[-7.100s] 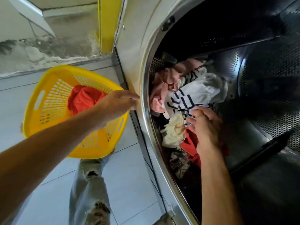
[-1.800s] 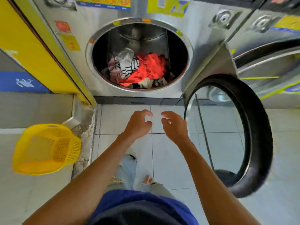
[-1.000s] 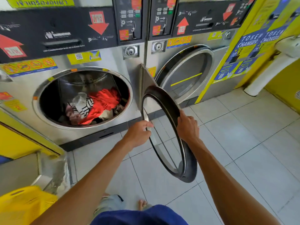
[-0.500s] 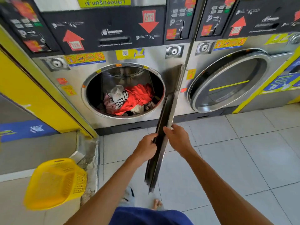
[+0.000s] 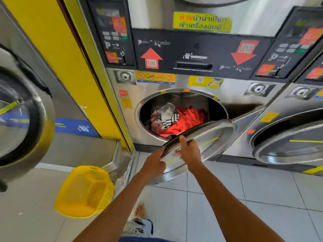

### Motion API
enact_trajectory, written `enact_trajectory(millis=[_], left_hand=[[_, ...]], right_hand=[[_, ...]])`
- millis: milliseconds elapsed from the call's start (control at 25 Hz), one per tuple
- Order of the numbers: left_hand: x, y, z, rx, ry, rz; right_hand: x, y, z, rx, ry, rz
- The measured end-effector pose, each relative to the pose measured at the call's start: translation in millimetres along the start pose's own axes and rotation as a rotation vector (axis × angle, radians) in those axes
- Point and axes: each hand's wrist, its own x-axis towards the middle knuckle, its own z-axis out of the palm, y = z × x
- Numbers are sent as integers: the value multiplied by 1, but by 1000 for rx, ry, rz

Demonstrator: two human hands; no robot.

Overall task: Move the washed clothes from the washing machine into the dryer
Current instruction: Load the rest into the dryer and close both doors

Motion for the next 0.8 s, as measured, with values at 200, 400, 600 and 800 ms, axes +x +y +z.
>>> enact_trajectory(millis=[200,400,600,800], left_hand=[[52,-11,-57,23,-20,50],[99,-20,-93,42,-55,106],[146,-20,-109,141,-35,138],[186,-7,-118,285,69,175]], right_hand=[[38,-43,44,93,42,-22],[76,-73,68,115,-75,109],[110,-91,84,157,-183,138],[151,-96,94,181,-266,91]])
